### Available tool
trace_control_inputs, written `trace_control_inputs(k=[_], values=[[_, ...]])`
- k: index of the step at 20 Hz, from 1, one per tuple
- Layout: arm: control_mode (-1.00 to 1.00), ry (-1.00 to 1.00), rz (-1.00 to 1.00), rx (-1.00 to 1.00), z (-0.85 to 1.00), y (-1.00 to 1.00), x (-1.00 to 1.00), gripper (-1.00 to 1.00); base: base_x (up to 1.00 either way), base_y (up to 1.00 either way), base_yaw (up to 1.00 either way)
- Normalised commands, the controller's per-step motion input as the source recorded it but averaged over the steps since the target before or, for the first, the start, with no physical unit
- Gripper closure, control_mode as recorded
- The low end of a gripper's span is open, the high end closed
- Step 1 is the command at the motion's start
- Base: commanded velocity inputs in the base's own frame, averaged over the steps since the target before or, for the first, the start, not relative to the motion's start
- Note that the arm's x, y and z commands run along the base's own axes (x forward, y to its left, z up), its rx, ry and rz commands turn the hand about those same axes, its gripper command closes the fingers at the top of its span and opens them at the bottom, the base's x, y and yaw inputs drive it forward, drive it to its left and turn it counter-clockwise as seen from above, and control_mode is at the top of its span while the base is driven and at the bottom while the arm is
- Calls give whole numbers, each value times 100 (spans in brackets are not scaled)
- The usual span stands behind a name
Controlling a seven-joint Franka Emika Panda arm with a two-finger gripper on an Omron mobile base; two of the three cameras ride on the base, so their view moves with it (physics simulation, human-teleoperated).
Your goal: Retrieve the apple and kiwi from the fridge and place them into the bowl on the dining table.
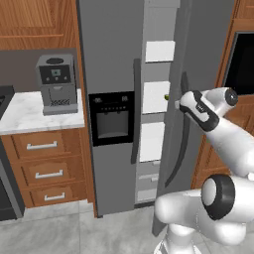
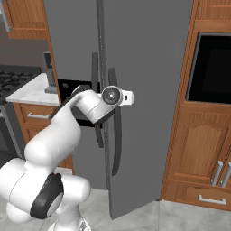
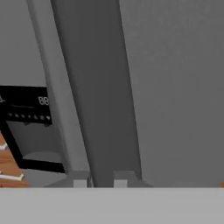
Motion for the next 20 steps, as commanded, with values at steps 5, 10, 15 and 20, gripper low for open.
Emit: trace_control_inputs(k=[5,10,15,20], values=[[-100,9,0,8,28,-100,-100,100,0,0,0],[-100,17,0,3,29,-77,-100,100,0,0,0],[-100,21,0,0,37,-19,-93,-100,0,0,0],[-100,9,3,-4,33,16,-82,-100,0,0,0]])
